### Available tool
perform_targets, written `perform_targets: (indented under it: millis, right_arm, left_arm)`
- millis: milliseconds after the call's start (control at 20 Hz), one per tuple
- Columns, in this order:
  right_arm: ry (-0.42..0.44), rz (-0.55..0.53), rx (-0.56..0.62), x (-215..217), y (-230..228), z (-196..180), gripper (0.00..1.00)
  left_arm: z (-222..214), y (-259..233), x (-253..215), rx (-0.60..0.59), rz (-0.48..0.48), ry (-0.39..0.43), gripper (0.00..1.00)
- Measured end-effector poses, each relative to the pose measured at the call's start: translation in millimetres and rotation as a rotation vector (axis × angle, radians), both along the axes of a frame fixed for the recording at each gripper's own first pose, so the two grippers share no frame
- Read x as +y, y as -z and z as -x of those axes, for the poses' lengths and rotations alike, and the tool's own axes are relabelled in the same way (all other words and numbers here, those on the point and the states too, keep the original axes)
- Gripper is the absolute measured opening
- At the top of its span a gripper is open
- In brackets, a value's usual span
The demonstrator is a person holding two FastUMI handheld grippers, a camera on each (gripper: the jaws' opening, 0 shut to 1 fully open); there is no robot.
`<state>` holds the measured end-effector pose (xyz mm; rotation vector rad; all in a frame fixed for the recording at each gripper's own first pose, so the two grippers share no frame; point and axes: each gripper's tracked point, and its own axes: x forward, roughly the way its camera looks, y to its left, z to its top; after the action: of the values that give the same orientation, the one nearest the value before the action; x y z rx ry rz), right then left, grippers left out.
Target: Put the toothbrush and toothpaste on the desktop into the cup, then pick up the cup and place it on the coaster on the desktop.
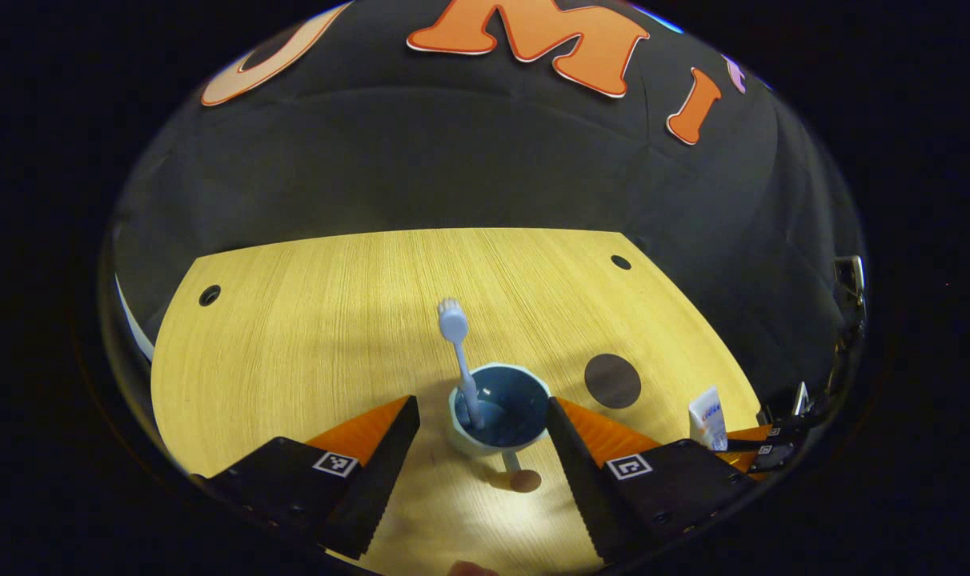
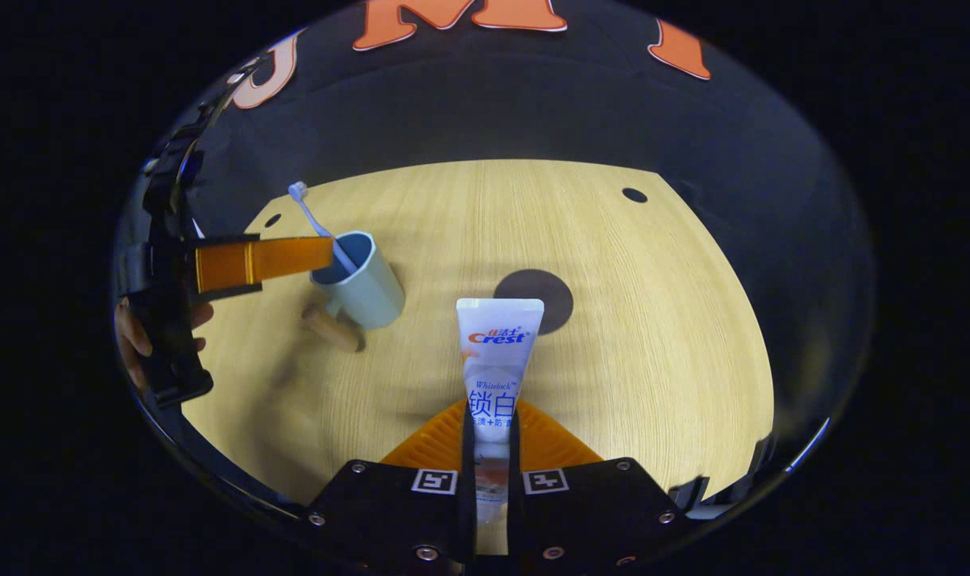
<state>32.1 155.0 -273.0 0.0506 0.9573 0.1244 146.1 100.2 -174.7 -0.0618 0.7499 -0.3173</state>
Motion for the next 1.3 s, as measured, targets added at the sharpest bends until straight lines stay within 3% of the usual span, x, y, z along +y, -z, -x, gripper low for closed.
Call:
perform_targets:
  millis: [450,800,1100,1300]
  right_arm:
    - [-0.091,-0.042,-0.149,34,-40,-53,0.16]
    - [-0.172,-0.072,-0.337,67,-83,-100,0.16]
    - [-0.185,-0.167,-0.527,97,-116,-135,0.16]
    - [-0.186,-0.261,-0.57,117,-126,-148,0.15]
  left_arm:
    - [47,-2,41,-0.005,0.014,-0.08,0.98]
    - [85,2,75,-0.054,-0.054,-0.146,0.98]
    - [110,-2,89,-0.066,-0.063,-0.179,0.98]
    - [125,-2,99,-0.065,-0.074,-0.205,0.98]
